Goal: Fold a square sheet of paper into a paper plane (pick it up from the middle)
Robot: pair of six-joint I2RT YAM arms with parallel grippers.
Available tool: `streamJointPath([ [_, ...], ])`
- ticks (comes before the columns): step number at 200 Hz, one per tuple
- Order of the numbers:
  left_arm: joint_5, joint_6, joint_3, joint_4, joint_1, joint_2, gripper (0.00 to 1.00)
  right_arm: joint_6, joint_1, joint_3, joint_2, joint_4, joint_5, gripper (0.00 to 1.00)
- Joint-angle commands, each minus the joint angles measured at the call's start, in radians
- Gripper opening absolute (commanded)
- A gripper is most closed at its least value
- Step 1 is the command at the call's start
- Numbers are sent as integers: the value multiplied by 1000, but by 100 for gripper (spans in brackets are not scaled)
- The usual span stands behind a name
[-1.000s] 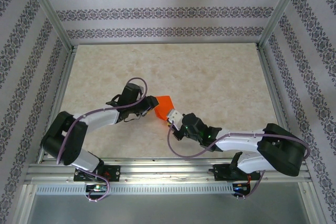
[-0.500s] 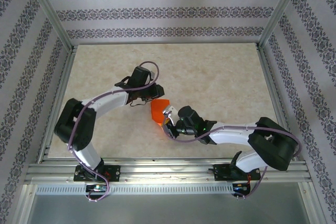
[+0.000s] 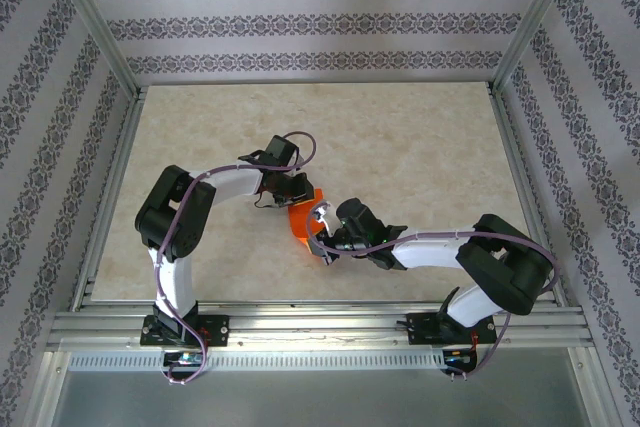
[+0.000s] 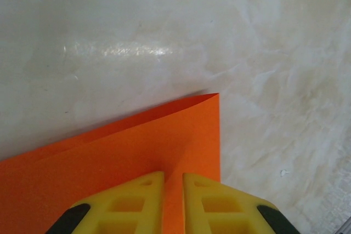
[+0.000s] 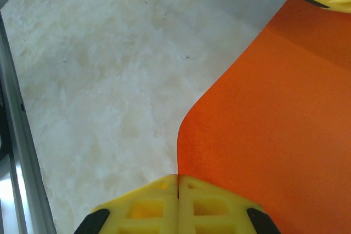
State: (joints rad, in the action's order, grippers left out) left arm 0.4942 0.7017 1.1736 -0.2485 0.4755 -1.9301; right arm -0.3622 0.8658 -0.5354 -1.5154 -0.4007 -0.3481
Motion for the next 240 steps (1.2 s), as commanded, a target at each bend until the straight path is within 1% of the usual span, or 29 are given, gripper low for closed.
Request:
streamJointPath([
  [1, 7, -35, -12, -31, -8, -28, 16, -26, -10, -27, -12, -25, -34, 0],
  [15, 8, -48, -10, -43, -9, -43, 14, -26, -14, -35, -12, -11, -36, 0],
  [45, -2, -77, -14, -74, -9, -55, 13, -45, -35, -45, -19, 5, -15, 0],
  [73, -2, -72, -26, -68, -9, -53, 13, -80, -81, -89, -46, 103, 1, 0],
  [85, 2, -64, -30, -58, -9, -49, 13, -81, -95, -98, -62, 118, -15, 0],
  [103, 1, -57, -31, -55, -9, -47, 13, -103, -112, -100, -75, 124, -11, 0],
  [114, 0, -60, -29, -60, -9, -47, 12, -115, -123, -116, -82, 160, 0, 0],
  [145, 0, -56, -34, -57, -8, -40, 12, -90, -129, -174, -118, 264, 9, 0],
  [163, 13, -56, -34, -63, -8, -26, 10, -88, -133, -188, -135, 283, 11, 0],
  [196, 0, -58, -46, -66, -8, -8, 10, -108, -142, -196, -152, 289, 38, 0],
  [240, 0, -45, -64, -49, -8, 2, 10, -124, -155, -213, -161, 309, 42, 0],
])
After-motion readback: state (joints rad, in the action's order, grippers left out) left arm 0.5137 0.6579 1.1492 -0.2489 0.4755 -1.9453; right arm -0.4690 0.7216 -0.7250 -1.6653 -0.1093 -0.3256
